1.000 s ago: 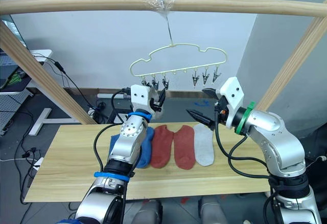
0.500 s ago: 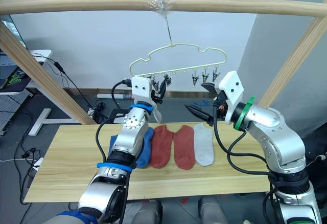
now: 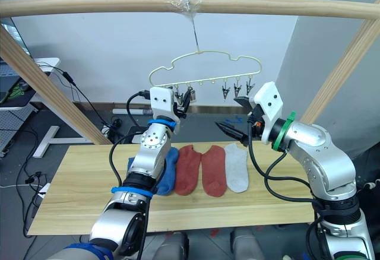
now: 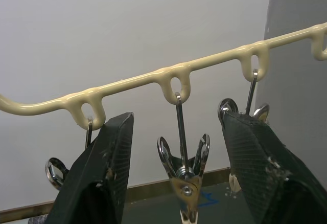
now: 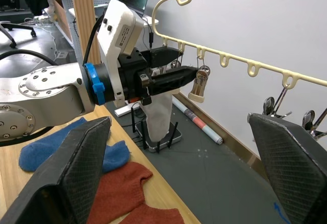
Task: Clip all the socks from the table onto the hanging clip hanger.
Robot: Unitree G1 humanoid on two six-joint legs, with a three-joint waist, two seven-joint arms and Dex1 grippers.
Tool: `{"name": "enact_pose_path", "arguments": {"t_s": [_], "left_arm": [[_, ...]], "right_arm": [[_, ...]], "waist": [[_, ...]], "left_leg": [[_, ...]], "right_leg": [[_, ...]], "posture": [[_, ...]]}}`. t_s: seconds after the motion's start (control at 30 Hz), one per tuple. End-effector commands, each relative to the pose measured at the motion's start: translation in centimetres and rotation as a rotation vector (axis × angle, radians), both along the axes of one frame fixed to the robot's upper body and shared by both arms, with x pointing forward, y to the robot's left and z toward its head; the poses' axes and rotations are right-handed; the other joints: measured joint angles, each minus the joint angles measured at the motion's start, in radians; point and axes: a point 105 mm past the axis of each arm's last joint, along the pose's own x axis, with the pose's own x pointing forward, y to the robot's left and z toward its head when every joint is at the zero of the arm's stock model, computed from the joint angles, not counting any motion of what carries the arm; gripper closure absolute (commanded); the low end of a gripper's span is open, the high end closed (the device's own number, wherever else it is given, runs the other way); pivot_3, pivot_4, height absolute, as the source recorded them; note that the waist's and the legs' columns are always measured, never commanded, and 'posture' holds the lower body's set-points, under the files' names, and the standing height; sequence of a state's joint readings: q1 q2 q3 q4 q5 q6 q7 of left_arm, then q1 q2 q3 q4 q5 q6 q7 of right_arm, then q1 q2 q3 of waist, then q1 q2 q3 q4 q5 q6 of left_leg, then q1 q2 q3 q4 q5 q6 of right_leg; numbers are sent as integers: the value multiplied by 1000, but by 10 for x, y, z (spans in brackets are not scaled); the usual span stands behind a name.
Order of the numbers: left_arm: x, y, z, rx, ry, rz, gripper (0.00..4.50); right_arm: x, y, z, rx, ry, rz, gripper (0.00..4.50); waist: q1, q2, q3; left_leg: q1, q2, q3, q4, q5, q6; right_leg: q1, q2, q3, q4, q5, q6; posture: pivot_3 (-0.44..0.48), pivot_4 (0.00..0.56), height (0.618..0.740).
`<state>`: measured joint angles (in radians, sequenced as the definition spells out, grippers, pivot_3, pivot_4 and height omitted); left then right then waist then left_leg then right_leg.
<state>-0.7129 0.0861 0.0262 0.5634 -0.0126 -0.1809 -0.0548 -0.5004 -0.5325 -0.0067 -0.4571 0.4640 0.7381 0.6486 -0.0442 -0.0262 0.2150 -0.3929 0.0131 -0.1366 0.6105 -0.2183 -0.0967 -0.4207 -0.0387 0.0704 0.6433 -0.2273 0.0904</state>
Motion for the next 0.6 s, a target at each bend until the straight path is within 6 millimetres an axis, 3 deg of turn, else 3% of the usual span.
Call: {"name": "enact_pose_path", "arguments": {"t_s": [0.03, 0.17, 0.27, 0.43, 0.6], "left_arm": [[-2, -2, 14, -1, -56, -9, 2815], [-2, -3, 14, -2, -56, -10, 3949], [-1, -2, 14, -3, -55, -9, 4478], [-2, 0, 15, 2, -52, -4, 4493], [-4, 5, 9, -49, 28, -48, 4493]], "right_arm": [[-4, -1, 10, 7, -52, 8, 0], [-4, -1, 9, 8, -52, 6, 0], [-3, -2, 9, 7, -51, 5, 0], [-3, -1, 4, 6, -44, 2, 0], [5, -5, -32, -89, 14, -38, 0]], "waist": [[0, 0, 0], [-1, 0, 0], [-1, 0, 0], [-3, 0, 0], [-6, 0, 0]], "left_leg": [[0, 0, 0, 0, 0, 0], [0, 0, 0, 0, 0, 0], [0, 0, 0, 0, 0, 0], [0, 0, 0, 0, 0, 0], [0, 0, 0, 0, 0, 0]], "right_leg": [[0, 0, 0, 0, 0, 0], [0, 0, 0, 0, 0, 0], [0, 0, 0, 0, 0, 0], [0, 0, 0, 0, 0, 0], [0, 0, 0, 0, 0, 0]], "posture": [[-53, 177, 740], [-53, 177, 740], [-53, 177, 740], [-47, 184, 740], [-41, 190, 740]]}}
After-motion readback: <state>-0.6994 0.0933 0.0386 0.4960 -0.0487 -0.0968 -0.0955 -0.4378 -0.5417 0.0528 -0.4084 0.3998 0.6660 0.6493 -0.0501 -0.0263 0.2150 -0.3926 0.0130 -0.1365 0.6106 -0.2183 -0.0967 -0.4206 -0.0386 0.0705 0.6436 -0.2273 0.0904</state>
